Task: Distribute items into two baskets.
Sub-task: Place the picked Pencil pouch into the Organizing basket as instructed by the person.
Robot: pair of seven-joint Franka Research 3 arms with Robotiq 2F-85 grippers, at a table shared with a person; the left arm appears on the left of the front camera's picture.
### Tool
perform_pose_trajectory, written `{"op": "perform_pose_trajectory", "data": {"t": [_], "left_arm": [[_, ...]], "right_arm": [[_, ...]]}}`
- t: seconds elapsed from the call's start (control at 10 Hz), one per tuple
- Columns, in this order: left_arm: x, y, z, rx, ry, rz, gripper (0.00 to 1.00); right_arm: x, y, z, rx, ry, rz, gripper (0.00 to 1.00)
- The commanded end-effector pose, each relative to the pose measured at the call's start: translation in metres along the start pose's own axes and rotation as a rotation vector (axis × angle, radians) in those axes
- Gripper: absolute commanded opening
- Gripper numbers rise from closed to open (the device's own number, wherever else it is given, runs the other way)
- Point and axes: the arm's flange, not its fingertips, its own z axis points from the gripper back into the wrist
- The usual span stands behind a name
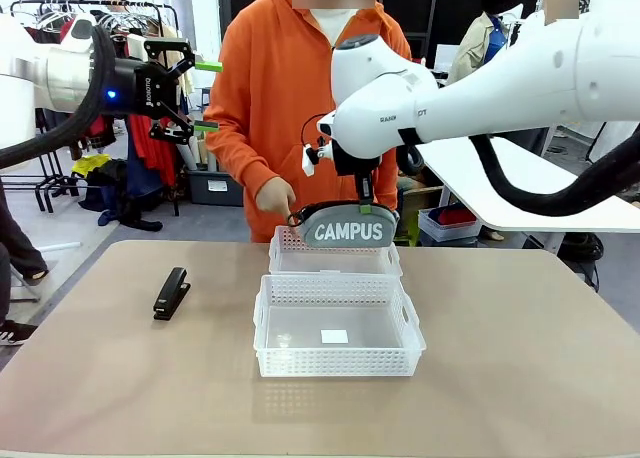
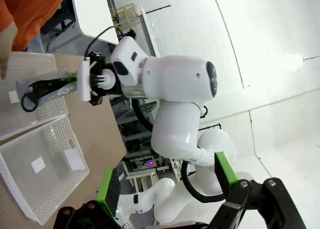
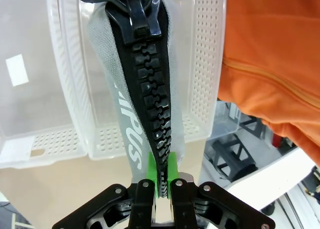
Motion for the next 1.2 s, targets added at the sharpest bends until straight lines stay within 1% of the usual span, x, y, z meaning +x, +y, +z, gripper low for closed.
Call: {"op": "perform_pose_trajectory", "data": {"t": [0.0,0.1,0.5,0.8,1.1], "left_arm": [[0.0,-0.001,0.001,0.0,-0.001,-0.003,1.0],[0.0,-0.001,0.001,0.0,-0.001,-0.003,1.0],[0.0,-0.001,0.001,0.0,-0.001,-0.003,1.0],[0.0,-0.001,0.001,0.0,-0.001,-0.003,1.0],[0.0,-0.001,0.001,0.0,-0.001,-0.003,1.0]], "right_arm": [[0.01,-0.006,-0.008,-0.004,0.025,0.021,0.0],[0.011,-0.004,-0.015,0.016,0.02,0.025,0.0],[0.02,0.007,-0.045,0.05,0.064,-0.01,0.0],[0.024,0.007,-0.069,0.036,0.068,-0.023,0.0],[0.028,0.007,-0.092,0.052,0.057,-0.052,0.0]]}}
